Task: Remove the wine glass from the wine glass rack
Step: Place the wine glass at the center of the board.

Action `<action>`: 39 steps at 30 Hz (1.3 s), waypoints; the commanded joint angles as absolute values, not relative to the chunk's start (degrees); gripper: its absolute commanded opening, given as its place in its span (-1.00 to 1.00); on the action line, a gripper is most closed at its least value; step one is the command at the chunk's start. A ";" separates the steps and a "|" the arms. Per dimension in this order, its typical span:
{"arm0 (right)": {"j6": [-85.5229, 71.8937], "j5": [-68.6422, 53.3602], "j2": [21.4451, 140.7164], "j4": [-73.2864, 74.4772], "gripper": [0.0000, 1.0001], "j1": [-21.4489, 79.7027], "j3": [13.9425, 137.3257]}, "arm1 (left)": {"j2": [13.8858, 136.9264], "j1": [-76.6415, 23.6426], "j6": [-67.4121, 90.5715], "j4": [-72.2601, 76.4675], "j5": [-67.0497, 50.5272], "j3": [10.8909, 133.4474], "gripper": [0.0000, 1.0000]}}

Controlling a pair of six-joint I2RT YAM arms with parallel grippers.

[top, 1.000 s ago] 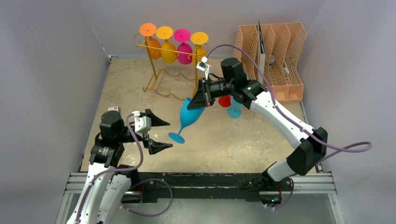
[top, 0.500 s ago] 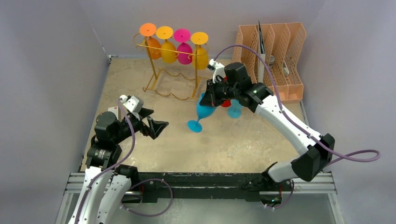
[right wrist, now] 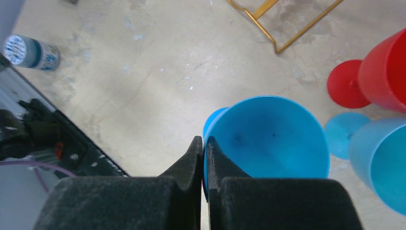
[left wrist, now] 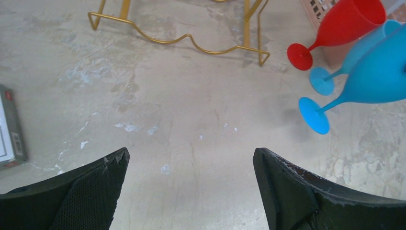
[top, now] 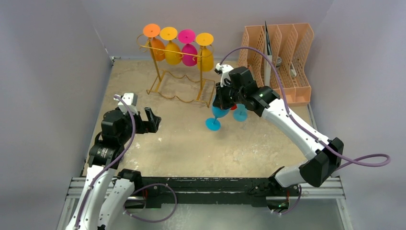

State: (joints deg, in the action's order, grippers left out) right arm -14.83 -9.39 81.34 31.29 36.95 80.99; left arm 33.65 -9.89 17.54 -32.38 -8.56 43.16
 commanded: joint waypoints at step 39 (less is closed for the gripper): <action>1.05 17.45 92.35 6.51 -1.00 42.26 71.76 | 34.45 -10.02 18.28 -35.85 -1.67 46.26 1.00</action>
State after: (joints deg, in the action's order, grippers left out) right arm 0.47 15.33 92.18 6.72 42.68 69.52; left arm 34.26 -9.89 17.63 -35.99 -2.17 43.97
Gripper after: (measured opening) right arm 0.016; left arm 0.998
